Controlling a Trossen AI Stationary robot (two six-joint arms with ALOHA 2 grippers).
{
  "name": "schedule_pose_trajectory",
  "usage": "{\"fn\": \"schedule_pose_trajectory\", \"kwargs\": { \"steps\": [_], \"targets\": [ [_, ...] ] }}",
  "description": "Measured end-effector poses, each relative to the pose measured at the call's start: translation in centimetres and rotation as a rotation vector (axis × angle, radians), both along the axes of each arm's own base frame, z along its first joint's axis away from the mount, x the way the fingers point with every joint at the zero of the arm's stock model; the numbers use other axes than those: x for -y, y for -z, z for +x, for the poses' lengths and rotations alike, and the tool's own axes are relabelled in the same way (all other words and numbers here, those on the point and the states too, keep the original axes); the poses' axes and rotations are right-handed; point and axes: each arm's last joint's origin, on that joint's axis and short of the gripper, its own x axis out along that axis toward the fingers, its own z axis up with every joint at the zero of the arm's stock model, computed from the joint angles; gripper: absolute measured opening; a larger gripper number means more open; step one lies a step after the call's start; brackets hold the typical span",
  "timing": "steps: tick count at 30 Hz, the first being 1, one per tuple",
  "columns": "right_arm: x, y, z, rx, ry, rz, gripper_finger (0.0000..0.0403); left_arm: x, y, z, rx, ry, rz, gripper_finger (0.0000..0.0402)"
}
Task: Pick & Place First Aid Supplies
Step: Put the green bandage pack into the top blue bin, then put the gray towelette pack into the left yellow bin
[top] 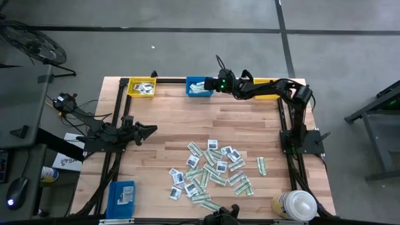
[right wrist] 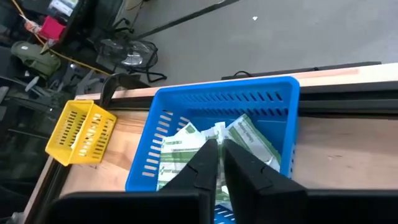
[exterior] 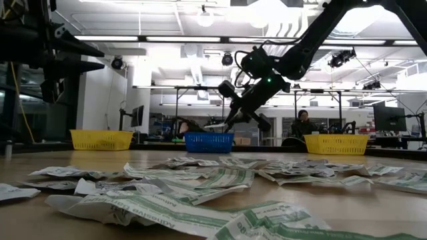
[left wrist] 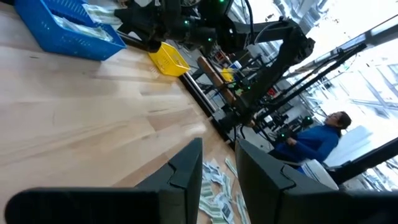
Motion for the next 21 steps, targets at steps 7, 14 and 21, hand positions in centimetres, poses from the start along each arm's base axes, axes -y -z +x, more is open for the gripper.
{"fn": "schedule_pose_trajectory", "kwargs": {
  "steps": [7, 14, 21],
  "targets": [
    [0.0, 0.0, 0.0, 0.004, -0.024, 0.007, 0.0081, 0.0, 0.0, 0.0, 0.000, -0.003, 0.000, 0.0096],
    [0.4, -0.1, -0.2, 0.041, -0.073, 0.033, 0.0131, 0.0, 0.0, 0.0, 0.000, -0.005, 0.001, 0.0096],
    [0.6, -2.0, -0.5, 0.122, -0.235, -0.004, 0.0149, 0.0, 0.0, 0.0, 0.000, 0.000, 0.000, 0.0096]
  ]
}}
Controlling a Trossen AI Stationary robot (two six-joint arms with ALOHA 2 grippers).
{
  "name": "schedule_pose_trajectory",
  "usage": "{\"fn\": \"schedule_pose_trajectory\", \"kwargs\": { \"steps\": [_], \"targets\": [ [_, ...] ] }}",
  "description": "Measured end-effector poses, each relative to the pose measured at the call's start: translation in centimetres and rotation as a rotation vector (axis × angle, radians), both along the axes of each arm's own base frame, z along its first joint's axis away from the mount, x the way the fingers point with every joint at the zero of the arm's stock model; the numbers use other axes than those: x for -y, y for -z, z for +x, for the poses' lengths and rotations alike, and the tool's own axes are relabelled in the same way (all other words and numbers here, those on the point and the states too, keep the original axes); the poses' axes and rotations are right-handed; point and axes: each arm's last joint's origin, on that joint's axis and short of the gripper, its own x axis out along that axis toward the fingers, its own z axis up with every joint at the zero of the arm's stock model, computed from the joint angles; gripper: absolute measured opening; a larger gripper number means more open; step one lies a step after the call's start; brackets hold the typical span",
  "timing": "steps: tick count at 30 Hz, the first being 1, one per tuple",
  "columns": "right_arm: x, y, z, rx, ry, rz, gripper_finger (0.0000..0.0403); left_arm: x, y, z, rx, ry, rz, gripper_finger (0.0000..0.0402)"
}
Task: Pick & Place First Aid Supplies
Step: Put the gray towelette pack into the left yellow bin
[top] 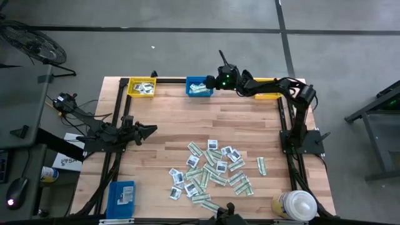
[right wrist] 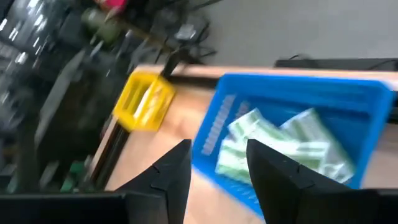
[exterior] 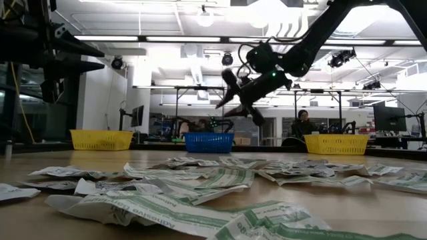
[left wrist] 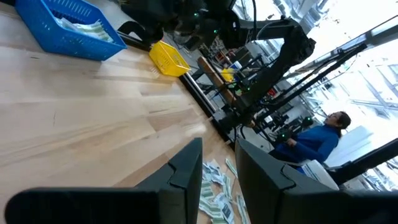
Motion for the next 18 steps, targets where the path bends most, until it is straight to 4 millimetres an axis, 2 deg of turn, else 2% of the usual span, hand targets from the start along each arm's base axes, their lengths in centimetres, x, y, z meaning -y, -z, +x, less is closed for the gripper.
{"fn": "schedule_pose_trajectory", "kwargs": {
  "steps": [7, 11, 18],
  "targets": [
    [-1.6, -0.3, -0.3, -0.048, -0.333, 0.045, 0.0141, 0.1, 0.0, 0.0, -0.002, 0.042, 0.002, 0.0096],
    [-3.7, 0.4, 0.3, -0.109, -0.474, 0.065, 0.0136, 0.2, 0.1, 0.1, -0.009, 0.072, 0.005, 0.0096],
    [-8.1, 0.8, 2.2, -0.166, -0.612, 0.033, 0.0133, 0.4, 0.3, 0.1, -0.035, 0.143, 0.016, 0.0096]
  ]
}}
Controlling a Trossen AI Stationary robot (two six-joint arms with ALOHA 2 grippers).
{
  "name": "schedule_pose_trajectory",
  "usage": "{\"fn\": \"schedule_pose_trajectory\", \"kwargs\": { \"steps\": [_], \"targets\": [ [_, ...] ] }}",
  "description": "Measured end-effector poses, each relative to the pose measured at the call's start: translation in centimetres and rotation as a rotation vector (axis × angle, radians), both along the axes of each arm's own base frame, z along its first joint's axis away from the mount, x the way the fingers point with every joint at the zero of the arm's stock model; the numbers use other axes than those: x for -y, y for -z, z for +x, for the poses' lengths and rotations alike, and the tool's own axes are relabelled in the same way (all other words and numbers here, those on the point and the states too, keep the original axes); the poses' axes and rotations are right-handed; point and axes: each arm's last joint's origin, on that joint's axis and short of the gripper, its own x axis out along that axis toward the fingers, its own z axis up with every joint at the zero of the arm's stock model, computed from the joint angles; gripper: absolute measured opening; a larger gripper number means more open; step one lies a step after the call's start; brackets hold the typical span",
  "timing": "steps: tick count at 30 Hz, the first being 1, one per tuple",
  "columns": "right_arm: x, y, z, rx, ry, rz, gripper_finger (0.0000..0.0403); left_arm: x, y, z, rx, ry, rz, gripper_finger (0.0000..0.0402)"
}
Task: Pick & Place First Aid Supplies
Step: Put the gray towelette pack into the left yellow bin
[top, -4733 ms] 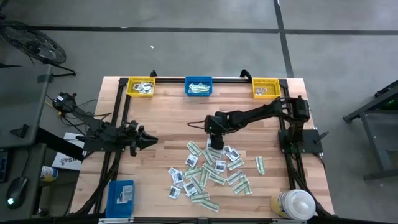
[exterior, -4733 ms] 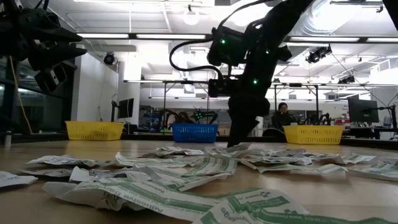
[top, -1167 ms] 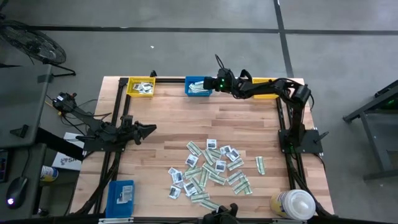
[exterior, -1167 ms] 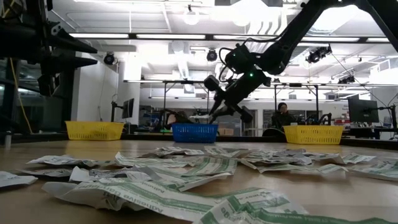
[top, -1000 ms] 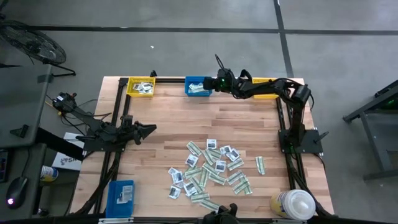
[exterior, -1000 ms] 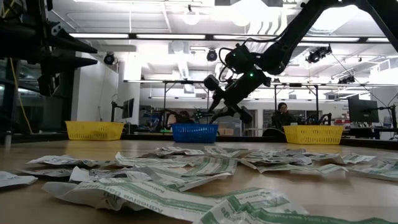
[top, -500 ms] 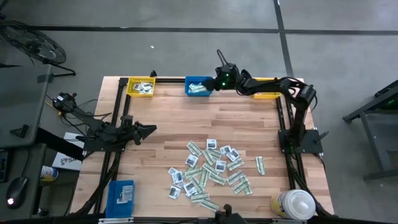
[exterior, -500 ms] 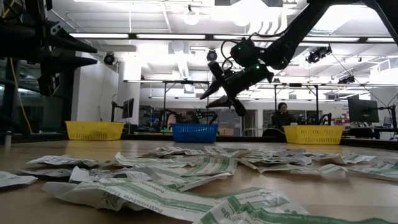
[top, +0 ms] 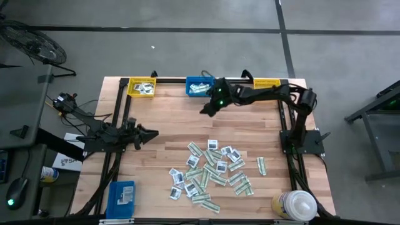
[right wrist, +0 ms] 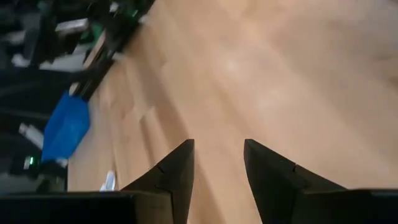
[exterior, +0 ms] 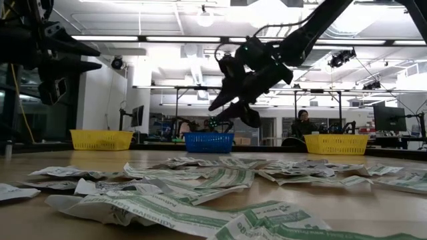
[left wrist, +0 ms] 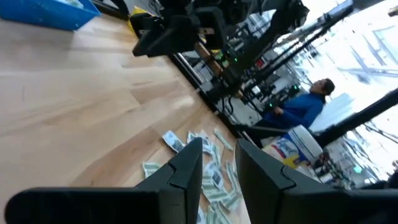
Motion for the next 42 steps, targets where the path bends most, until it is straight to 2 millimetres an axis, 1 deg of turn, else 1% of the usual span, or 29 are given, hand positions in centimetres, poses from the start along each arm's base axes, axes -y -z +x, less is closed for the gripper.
{"fn": "schedule_pose_trajectory", "kwargs": {
  "steps": [5, 10, 14, 19, 23, 25, 29, 31, 34, 42],
  "targets": [
    [-3.4, 0.1, 1.2, -0.010, -0.107, -0.053, 0.0133, 0.1, 0.2, 0.0, -0.022, 0.039, 0.010, 0.0096],
    [-7.1, 0.9, 1.6, -0.117, -0.188, -0.144, 0.0133, 0.2, 0.5, 0.0, -0.048, 0.078, 0.022, 0.0096],
    [-9.9, 1.8, 1.3, -0.243, -0.242, -0.237, 0.0133, 0.3, 0.7, 0.0, -0.068, 0.106, 0.031, 0.0096],
    [-12.9, 2.5, 0.5, -0.384, -0.323, -0.336, 0.0133, 0.3, 0.9, 0.0, -0.092, 0.129, 0.041, 0.0096],
    [-15.0, 2.9, 0.0, -0.436, -0.432, -0.467, 0.0133, 0.3, 1.0, 0.0, -0.100, 0.129, 0.045, 0.0096],
    [-15.8, 2.9, -0.1, -0.455, -0.456, -0.556, 0.0133, 0.3, 1.0, -0.1, -0.105, 0.129, 0.048, 0.0096],
    [-16.9, 2.9, -0.1, -0.476, -0.482, -0.739, 0.0133, 0.3, 1.0, -0.1, -0.105, 0.129, 0.049, 0.0096],
    [-17.1, 2.9, -0.1, -0.484, -0.487, -0.791, 0.0133, 0.3, 1.0, -0.1, -0.105, 0.129, 0.048, 0.0096],
    [-17.1, 3.2, -0.1, -0.492, -0.494, -0.785, 0.0133, 0.3, 1.0, -0.1, -0.105, 0.129, 0.049, 0.0096],
    [-16.2, 5.1, 0.4, -0.528, -0.489, -0.701, 0.0133, 0.3, 1.1, -0.1, -0.107, 0.134, 0.049, 0.0096]
  ]
}}
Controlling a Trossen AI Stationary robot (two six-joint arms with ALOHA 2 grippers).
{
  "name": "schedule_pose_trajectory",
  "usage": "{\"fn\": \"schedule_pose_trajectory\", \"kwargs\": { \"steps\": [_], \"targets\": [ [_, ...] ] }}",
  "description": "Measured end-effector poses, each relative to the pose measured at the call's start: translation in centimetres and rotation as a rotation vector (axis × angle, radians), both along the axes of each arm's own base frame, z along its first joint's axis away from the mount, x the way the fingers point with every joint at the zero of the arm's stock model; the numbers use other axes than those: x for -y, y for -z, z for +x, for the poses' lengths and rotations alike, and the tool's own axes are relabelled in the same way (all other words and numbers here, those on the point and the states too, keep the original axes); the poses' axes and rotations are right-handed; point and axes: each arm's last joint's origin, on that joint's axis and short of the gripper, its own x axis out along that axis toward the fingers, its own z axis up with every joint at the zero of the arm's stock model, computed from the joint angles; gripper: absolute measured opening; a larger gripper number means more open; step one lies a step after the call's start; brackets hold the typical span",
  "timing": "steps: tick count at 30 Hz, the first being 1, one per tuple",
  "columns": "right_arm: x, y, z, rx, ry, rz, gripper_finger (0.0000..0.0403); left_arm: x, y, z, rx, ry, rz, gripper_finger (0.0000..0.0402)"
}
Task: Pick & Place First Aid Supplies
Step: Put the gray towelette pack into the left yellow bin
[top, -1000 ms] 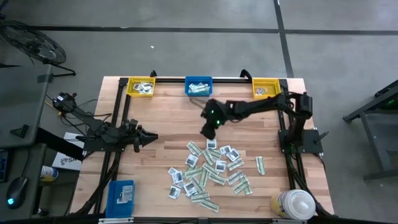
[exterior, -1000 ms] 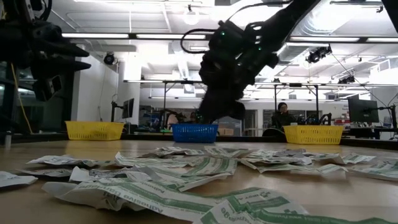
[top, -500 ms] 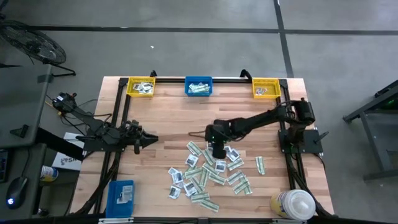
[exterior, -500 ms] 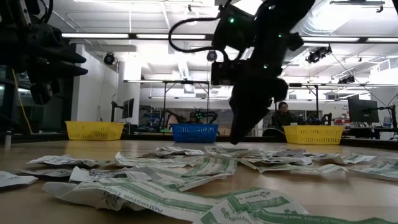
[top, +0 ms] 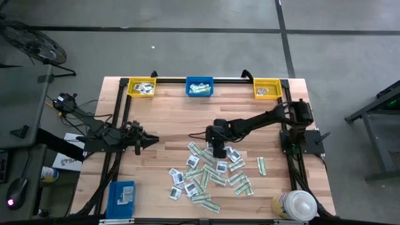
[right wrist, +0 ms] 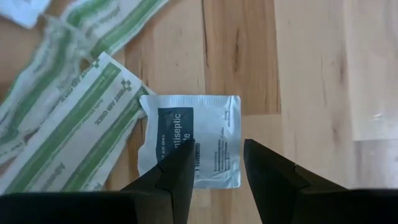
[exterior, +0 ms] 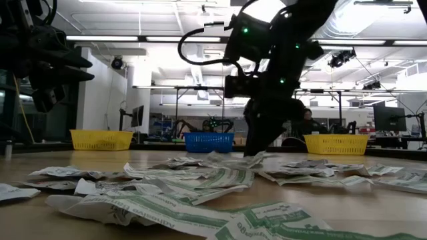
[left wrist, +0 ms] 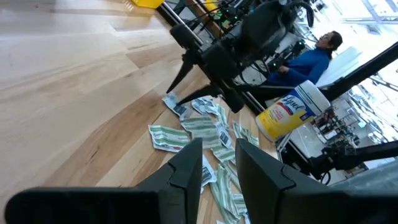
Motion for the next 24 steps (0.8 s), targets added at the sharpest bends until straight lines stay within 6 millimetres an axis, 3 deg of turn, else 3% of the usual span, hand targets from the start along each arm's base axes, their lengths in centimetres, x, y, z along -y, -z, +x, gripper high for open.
{"fn": "schedule_pose_trajectory", "kwargs": {
  "steps": [8, 19, 24],
  "targets": [
    [0.9, 1.7, 0.2, -0.047, 0.060, 0.148, 0.0112, 0.0, 0.0, 0.0, -0.002, 0.011, -0.001, 0.0096],
    [1.6, 1.8, 0.3, -0.041, 0.118, 0.176, 0.0011, 0.0, 0.0, 0.0, -0.001, 0.010, -0.005, 0.0096],
    [2.2, 1.4, 0.3, 0.004, 0.202, 0.172, 0.0010, 0.0, -0.3, 0.0, 0.018, -0.006, -0.018, 0.0096]
  ]
}}
